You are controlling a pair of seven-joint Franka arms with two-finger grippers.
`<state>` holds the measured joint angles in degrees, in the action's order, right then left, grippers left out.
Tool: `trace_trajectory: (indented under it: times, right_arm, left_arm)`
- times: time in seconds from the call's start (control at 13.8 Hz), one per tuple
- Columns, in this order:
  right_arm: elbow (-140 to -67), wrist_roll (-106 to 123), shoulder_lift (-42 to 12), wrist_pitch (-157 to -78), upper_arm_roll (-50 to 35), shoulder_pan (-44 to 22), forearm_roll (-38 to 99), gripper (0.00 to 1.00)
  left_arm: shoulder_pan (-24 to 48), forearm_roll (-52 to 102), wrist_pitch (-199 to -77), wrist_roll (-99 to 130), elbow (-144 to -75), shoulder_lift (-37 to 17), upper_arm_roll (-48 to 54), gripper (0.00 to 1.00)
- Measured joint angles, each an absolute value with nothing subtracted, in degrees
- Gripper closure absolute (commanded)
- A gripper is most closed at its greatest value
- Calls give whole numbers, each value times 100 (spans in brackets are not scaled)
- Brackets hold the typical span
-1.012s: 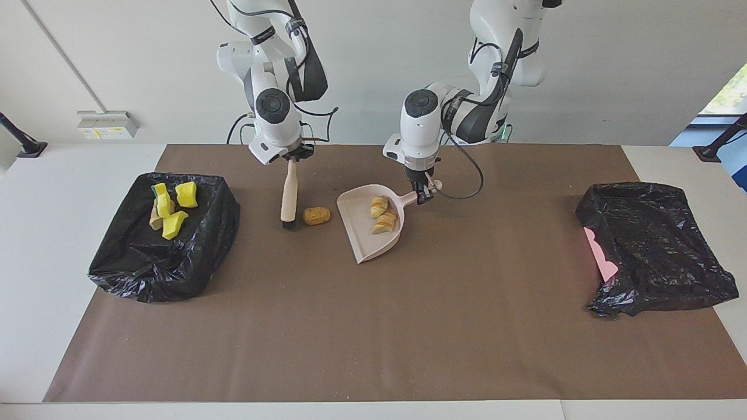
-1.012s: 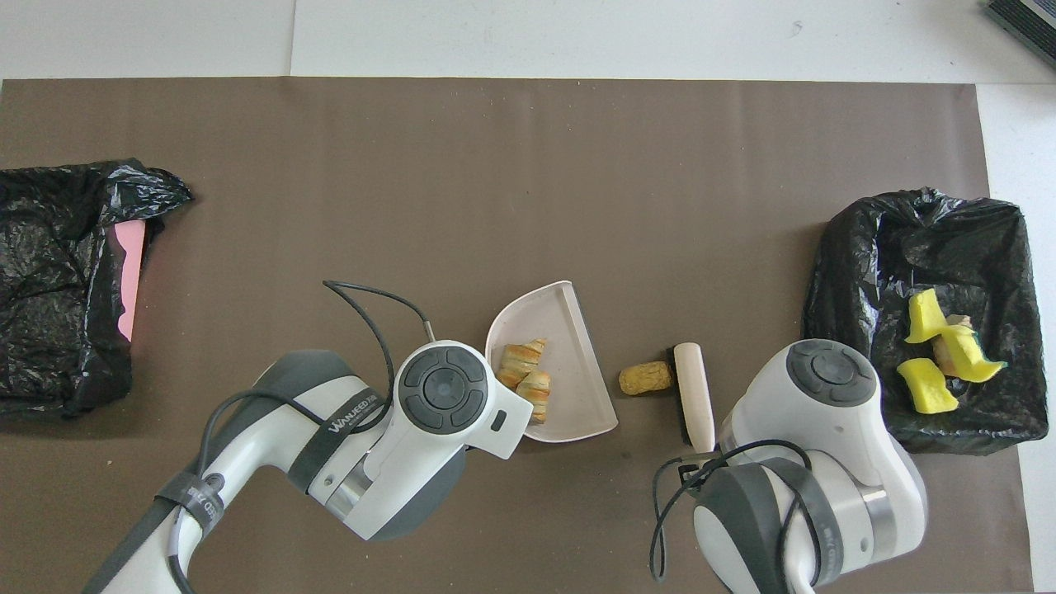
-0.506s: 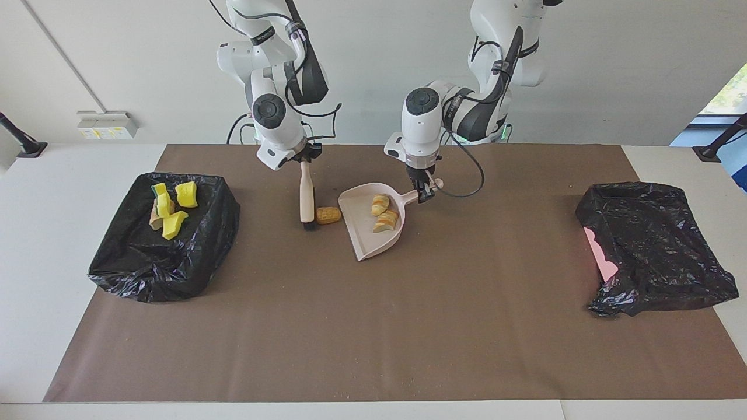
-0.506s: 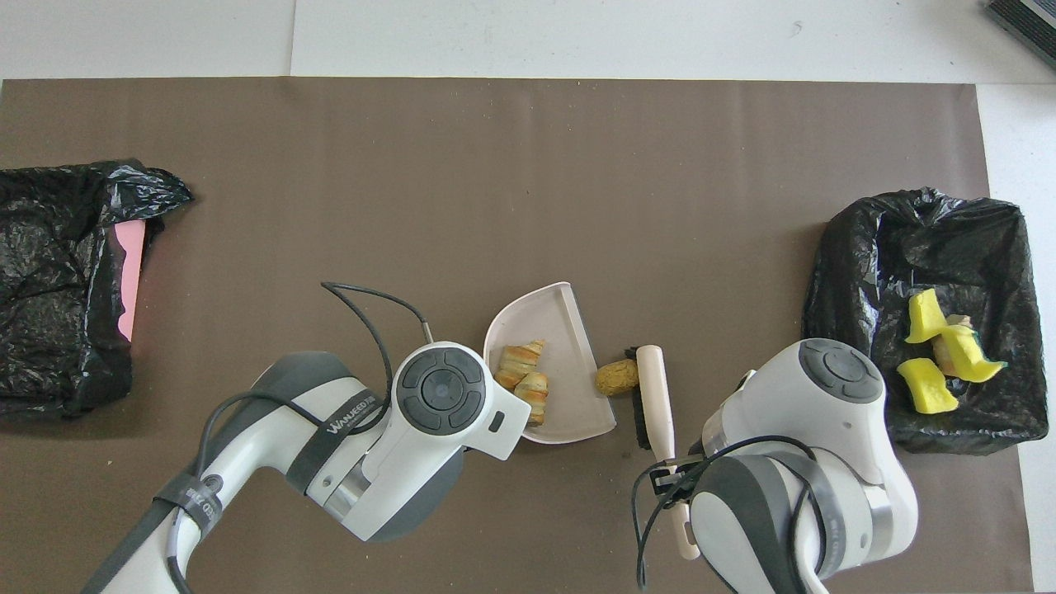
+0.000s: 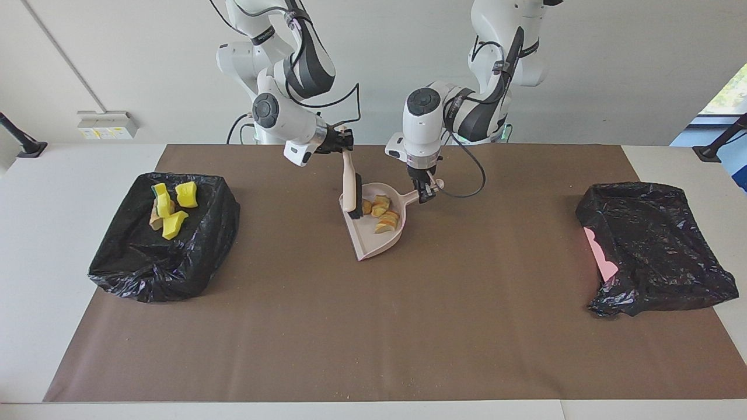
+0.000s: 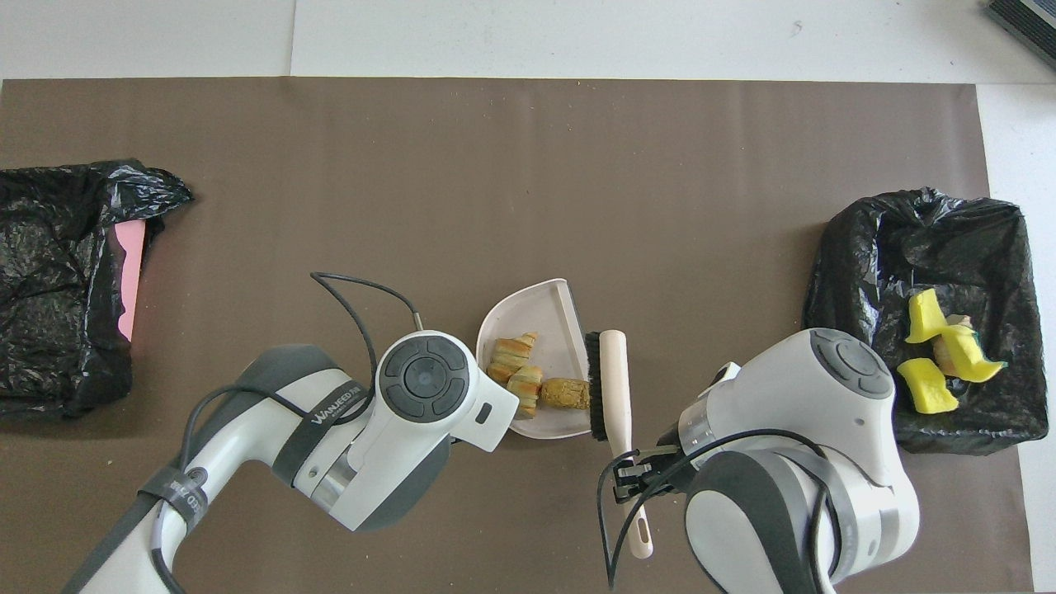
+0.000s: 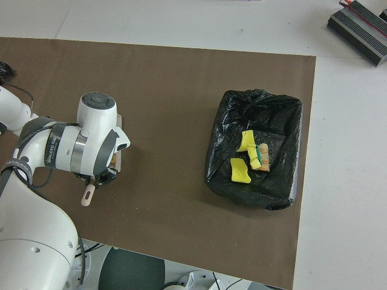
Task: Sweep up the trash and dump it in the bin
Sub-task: 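Sweep the tan chunks into the dustpan with the right gripper's brush, then carry the dustpan to the black bag with the left gripper and tip it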
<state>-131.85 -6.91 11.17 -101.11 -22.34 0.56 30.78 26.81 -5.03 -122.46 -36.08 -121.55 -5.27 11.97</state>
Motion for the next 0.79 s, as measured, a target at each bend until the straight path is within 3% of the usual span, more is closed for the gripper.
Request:
trace_trajectory:
  times: [0.29,0.43,0.79]
  right_arm:
    - [-12760,-2003,1559,-9514,-2286,-97,2337,100]
    - [-12752,-2611,1733,-9469,-2335,-515,2303,100]
    - [-13039,-3476,1491,-10150,-2451,-1642,2301,100]
  left_arm:
    - [2083,-504,-12085,-4189,-11939,-385,1136,100]
    - [1598,-505,-11727,-4758,-11855,-126,1117,100]
    - [184,-505,-11138,-6374,-11840,511,1080,100]
